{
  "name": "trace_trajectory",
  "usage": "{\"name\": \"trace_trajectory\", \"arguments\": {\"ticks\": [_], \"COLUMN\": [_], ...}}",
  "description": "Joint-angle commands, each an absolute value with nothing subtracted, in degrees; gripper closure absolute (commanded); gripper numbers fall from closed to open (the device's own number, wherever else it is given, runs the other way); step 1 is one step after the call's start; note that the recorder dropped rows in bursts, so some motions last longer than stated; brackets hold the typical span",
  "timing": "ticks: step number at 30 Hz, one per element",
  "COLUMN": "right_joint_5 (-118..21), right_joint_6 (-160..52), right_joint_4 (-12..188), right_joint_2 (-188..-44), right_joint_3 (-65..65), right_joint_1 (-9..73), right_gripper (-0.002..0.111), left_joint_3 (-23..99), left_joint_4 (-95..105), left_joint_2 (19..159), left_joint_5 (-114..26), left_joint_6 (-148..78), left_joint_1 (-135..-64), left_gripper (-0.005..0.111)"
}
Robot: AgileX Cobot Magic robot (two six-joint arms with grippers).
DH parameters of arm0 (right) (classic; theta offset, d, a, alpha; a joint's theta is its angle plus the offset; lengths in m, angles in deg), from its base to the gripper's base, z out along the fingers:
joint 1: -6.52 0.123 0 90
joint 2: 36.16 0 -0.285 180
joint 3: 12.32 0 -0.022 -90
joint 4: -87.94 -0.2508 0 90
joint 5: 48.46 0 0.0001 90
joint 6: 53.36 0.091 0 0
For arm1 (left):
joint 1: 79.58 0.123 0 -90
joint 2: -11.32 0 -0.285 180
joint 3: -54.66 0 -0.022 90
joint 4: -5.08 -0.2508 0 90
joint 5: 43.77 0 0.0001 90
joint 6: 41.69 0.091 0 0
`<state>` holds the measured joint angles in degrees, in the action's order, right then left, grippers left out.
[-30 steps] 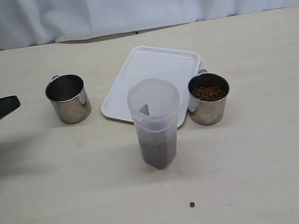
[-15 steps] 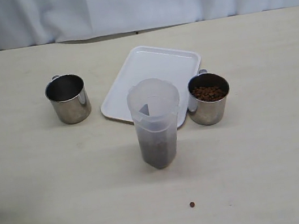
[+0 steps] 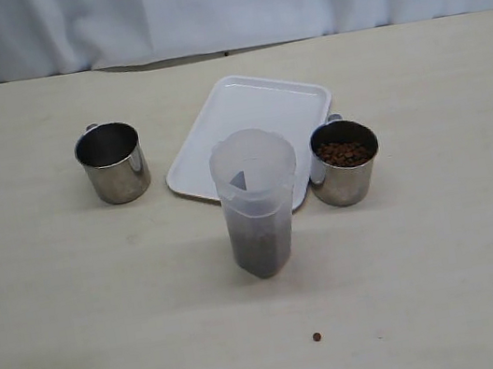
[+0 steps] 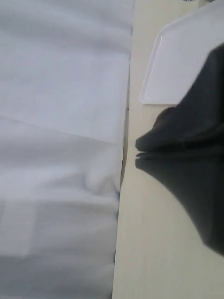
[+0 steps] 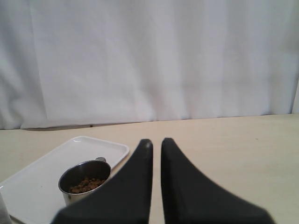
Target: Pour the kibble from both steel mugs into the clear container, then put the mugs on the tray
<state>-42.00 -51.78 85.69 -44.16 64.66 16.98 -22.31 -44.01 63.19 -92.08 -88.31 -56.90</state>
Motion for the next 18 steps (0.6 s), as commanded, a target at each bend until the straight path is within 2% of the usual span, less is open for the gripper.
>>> {"name": "trace_trajectory", "arguments": {"ticks": [1,6,11,18], "right_joint_5": [-42.66,-42.66,-42.66,-42.66], "right_joint_6": [-51.99,-51.99,-51.99,-51.99], "right_joint_4": [85.41,85.41,85.41,85.41], "right_joint_2": [-43.95,-43.95,-43.95,-43.95], "right_joint_3": [64.9,64.9,64.9,64.9], "right_joint_1": [16.65,16.65,16.65,16.65], "right_gripper": [0.103,0.103,0.103,0.103], "left_joint_3": [-22.55,-22.55,-22.55,-22.55], "left_joint_4": [-45.51,-43.27,-38.41,-36.22], "left_joint_2": [54.82,50.41,43.11,32.82], "left_joint_5": [-83.24,-77.12,-74.98,-61.66], "left_joint_6": [-91.2,-91.59,-91.44,-86.57], "left_joint_1": [-56.67,-59.64,-69.31,-80.13], "left_gripper": [0.107,0.107,0.107,0.107]}}
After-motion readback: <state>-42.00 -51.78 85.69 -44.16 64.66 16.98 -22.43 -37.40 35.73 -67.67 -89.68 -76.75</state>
